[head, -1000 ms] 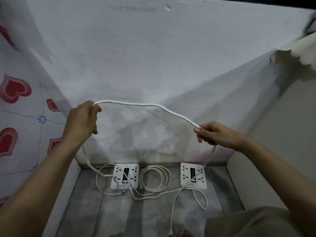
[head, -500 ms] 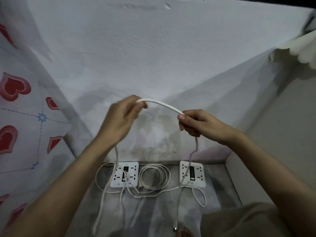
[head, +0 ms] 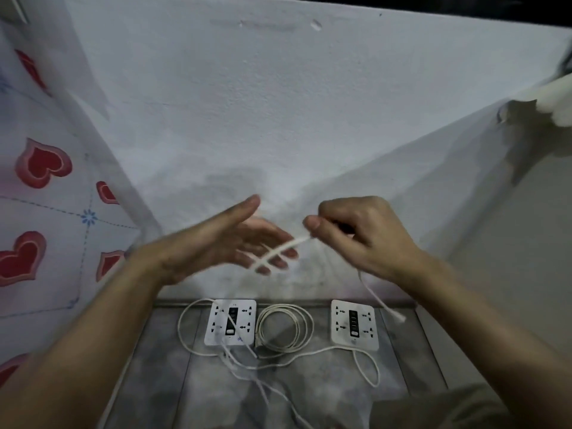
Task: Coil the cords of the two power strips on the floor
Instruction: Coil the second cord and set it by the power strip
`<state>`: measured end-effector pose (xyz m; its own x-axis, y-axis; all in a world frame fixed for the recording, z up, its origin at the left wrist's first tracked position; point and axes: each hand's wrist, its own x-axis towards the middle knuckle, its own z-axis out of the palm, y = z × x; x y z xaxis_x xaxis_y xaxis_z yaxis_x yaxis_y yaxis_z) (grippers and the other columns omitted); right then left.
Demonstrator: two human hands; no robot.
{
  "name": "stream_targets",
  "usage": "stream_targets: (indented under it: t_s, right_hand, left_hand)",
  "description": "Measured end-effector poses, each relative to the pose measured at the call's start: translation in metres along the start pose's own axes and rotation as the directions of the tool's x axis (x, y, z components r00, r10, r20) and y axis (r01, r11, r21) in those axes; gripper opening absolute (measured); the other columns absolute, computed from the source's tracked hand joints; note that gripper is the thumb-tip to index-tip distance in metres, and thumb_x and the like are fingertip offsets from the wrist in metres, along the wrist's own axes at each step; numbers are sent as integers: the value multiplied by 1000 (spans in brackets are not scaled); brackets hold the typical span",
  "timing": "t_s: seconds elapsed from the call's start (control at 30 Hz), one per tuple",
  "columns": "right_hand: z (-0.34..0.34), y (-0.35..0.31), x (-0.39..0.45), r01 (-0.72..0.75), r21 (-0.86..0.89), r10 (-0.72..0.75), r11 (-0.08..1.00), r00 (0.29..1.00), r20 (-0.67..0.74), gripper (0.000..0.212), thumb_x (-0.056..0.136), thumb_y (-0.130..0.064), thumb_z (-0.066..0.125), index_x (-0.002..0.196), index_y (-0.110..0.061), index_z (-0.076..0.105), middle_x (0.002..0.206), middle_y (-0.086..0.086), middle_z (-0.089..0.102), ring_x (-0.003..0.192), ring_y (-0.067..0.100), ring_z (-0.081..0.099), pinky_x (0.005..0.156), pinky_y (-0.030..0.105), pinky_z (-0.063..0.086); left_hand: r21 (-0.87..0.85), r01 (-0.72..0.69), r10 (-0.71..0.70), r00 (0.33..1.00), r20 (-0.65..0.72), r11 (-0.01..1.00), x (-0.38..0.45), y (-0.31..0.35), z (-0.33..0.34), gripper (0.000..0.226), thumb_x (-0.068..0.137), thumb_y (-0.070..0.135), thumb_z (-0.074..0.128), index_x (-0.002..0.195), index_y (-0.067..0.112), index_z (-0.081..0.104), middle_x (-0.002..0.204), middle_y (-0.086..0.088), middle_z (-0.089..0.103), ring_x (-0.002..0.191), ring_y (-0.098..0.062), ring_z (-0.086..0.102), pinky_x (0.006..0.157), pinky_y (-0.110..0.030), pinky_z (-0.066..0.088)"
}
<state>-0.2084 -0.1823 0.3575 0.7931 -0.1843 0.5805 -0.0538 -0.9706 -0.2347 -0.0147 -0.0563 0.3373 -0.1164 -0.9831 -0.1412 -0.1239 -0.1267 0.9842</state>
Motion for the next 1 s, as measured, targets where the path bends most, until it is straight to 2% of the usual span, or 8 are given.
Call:
stream_targets:
  t_s: [0.2, 0.33, 0.47, 0.53, 0.63, 0.7, 0.83, 1.0]
  right_hand:
    - [29, -60, -1, 460, -106, -443, 881, 883, 154, 24, 86, -25, 63, 67, -11, 60, 61, 7, 62, 54, 27, 54, 60, 41, 38]
    - [34, -78, -36, 409, 219, -463, 886, 755, 465, 30, 89, -27, 61, 64, -12, 57, 58, 9, 64, 52, 28, 57, 52, 36, 42]
    - [113, -53, 0, -9, -208, 175, 978, 576, 798, 25, 99, -29, 41, 101, -13, 60, 108, 18, 67, 81, 25, 66, 68, 42, 58]
    - [146, -44, 18, -448, -338, 559, 828, 608, 564, 46, 101, -26, 20, 131, -3, 46, 140, 27, 43, 114, 37, 56, 97, 46, 51]
    - [95, -50, -51, -228, 329, -163, 917, 537, 828, 40, 90, -31, 32, 101, -6, 61, 101, 19, 67, 78, 25, 60, 69, 27, 46]
    - [69, -36, -48, -195, 345, -221, 918, 471, 854, 20, 91, -24, 51, 96, -11, 66, 88, 9, 72, 75, 19, 64, 68, 20, 45]
    - [61, 6, -11, -273, 390, 117, 879, 918, 379, 7, 89, -11, 59, 89, -14, 66, 82, -5, 70, 75, 6, 67, 67, 18, 49]
    - [48, 54, -9, -240, -22, 239, 970, 969, -68, 58, 86, -30, 65, 134, -13, 40, 135, 6, 47, 125, 17, 47, 104, 32, 40]
  left_hand:
    - [-620, 204, -241, 970, 24, 758, 54, -34, 46, 72, 86, 62, 43, 125, 2, 52, 131, -28, 52, 122, -35, 51, 99, -39, 43]
    - [-748, 48, -222, 966, -135, 662, 61, -25, 37, 44, 97, 40, 42, 105, -2, 53, 89, -22, 72, 76, -28, 73, 78, -39, 59]
    - [-710, -24, -201, 952, -231, 704, 41, -19, 17, 29, 92, 31, 54, 100, 3, 57, 76, -9, 67, 63, -21, 69, 64, -34, 61]
    - [-700, -63, -217, 927, -305, 712, 37, -19, 11, 25, 94, 30, 52, 94, 6, 58, 70, -5, 60, 57, -19, 65, 60, -33, 60]
    - [-690, -202, -194, 871, -450, 695, 36, -16, 5, 25, 100, 26, 41, 82, 13, 53, 48, 4, 44, 38, -12, 47, 44, -24, 47]
    - [-622, -236, -147, 853, -501, 747, 32, -13, 1, 28, 101, 24, 38, 77, 15, 49, 42, 8, 32, 32, -7, 29, 35, -19, 30]
    - [-365, -131, -33, 912, -410, 922, 19, -2, 8, 32, 101, 30, 38, 74, 15, 48, 46, 8, 23, 36, -6, 15, 39, -17, 11]
    - [16, 34, -30, 979, -203, 999, 3, 7, 17, 37, 98, 38, 43, 73, 13, 54, 50, 6, 24, 43, -9, 14, 42, -20, 11]
